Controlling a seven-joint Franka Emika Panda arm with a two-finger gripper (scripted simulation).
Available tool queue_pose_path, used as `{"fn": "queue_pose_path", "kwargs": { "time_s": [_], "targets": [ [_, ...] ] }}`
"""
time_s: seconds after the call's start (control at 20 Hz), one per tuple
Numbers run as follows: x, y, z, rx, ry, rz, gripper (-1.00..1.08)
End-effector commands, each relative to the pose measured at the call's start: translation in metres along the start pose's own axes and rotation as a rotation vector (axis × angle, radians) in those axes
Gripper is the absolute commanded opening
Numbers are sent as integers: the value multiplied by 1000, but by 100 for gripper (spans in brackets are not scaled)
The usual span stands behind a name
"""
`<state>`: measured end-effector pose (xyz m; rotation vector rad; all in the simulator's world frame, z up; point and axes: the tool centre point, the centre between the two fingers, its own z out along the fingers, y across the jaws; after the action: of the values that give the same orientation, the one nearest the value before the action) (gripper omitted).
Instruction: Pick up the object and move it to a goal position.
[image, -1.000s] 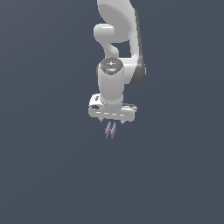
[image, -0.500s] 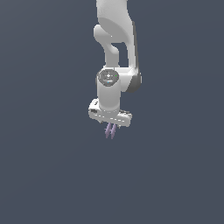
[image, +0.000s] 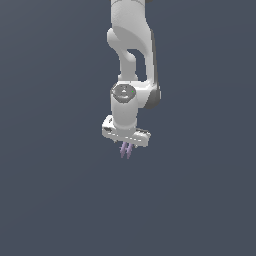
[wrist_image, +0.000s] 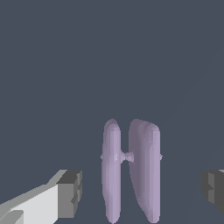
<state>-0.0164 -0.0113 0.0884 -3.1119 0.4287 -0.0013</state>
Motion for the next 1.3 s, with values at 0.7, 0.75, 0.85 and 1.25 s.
{"fn": "queue_pose_path", "kwargs": {
  "time_s": [0.7, 0.75, 0.85, 1.25],
  "targets": [
    [0, 0, 36, -1, -1, 3, -100],
    [0, 0, 36, -1, -1, 3, -100],
    [0, 0, 36, -1, -1, 3, -100],
    [1, -1, 26, 1, 2, 2, -100]
  ]
}}
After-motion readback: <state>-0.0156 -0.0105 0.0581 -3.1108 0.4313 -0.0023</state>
